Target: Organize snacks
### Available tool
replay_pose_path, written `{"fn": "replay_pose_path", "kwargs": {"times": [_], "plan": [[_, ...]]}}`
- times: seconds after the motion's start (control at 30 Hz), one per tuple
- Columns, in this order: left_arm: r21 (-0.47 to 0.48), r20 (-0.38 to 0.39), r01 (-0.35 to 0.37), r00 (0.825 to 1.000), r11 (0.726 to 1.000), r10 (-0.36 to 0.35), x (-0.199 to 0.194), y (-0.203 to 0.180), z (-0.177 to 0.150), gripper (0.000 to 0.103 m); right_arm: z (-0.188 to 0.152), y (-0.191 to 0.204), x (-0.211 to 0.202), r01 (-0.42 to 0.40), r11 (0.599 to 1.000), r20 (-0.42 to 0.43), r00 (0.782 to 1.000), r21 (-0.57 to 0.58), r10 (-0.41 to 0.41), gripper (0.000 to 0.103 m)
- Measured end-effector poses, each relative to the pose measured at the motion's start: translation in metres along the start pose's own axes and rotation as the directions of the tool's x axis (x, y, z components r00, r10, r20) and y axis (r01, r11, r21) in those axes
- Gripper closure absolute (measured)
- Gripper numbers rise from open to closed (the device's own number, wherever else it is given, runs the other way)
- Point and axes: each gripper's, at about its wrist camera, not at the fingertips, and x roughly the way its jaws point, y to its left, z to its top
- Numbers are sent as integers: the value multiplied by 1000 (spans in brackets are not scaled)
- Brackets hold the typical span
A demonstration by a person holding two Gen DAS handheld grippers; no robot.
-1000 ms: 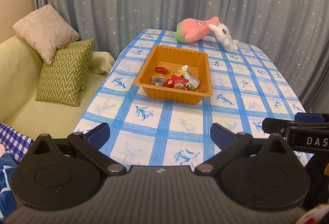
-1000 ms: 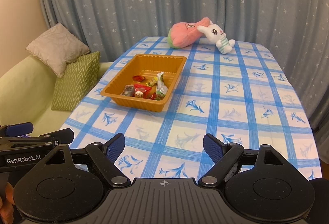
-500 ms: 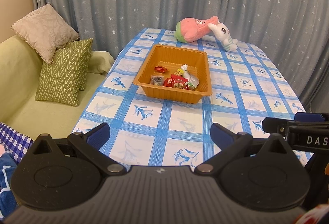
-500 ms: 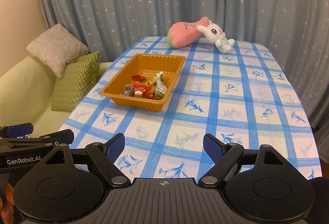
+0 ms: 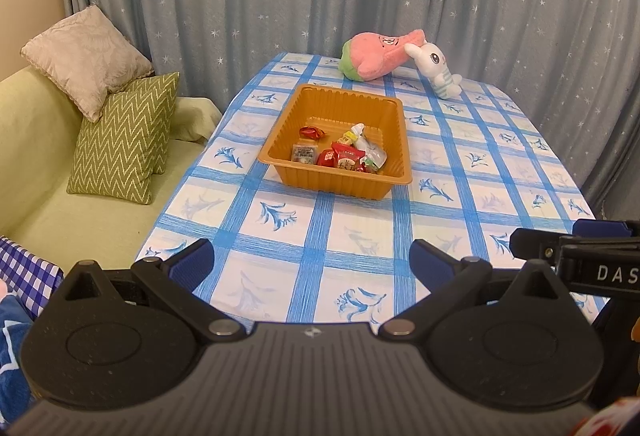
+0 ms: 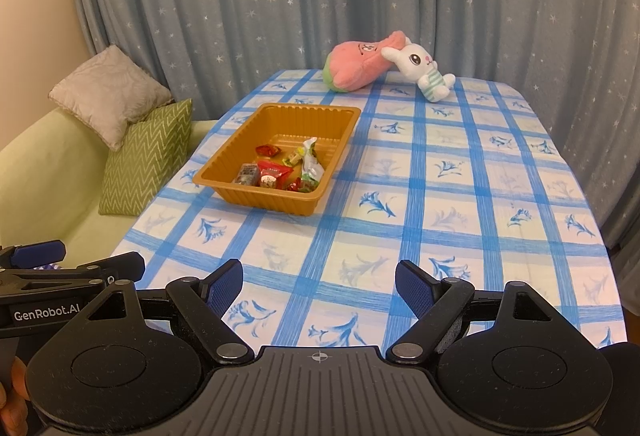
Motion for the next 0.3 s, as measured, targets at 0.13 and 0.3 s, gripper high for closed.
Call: {"fn": "replay_pose_path", "kwargs": {"times": [0.13, 0.3], "plan": [[-6, 5, 11, 1000, 1000, -11, 0, 0, -1, 0, 0, 0, 0, 0, 1000, 0, 1000, 0, 0, 20], [-9, 13, 11, 1000, 1000, -11, -1, -4, -7, 0, 0, -1, 0, -1, 1000, 1, 1000, 0, 1, 20]]}}
